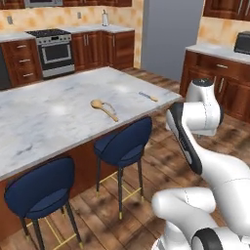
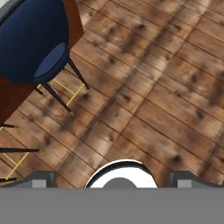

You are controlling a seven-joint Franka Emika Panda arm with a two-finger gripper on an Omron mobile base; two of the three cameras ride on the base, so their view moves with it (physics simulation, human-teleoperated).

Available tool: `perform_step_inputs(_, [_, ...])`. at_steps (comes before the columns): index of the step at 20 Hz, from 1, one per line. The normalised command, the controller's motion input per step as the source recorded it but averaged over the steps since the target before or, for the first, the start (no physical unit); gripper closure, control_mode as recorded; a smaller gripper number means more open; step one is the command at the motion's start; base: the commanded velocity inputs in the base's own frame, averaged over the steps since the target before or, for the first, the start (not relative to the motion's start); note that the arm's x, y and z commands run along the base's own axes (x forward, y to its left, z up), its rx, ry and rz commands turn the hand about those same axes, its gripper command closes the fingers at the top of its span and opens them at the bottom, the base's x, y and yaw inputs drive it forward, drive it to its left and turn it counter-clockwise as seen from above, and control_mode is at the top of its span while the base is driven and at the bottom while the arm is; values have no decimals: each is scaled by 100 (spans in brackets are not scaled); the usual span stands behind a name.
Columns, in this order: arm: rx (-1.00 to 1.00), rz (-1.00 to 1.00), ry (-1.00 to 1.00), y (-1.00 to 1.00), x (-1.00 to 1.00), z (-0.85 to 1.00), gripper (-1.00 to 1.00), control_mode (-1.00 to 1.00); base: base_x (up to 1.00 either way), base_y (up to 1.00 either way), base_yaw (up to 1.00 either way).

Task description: Pick up the metallic utensils from the counter and place them in the open drawer. Make sure not to pick up any wooden utensils.

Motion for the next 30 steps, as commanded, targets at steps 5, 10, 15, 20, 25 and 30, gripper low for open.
perform_step_inputs(5, [0, 0, 0, 0, 0, 0, -100, 100, 58, -100, 43])
perform_step_inputs(10, [0, 0, 0, 0, 0, 0, -100, 100, 34, -100, 51])
perform_step_inputs(15, [0, 0, 0, 0, 0, 0, -100, 100, 54, -100, 46])
perform_step_inputs(20, [0, 0, 0, 0, 0, 0, -100, 100, 79, -72, 36])
perform_step_inputs(25, [0, 0, 0, 0, 0, 0, -100, 100, 81, -75, 25])
perform_step_inputs(30, [0, 0, 0, 0, 0, 0, -100, 100, 14, -15, 16])
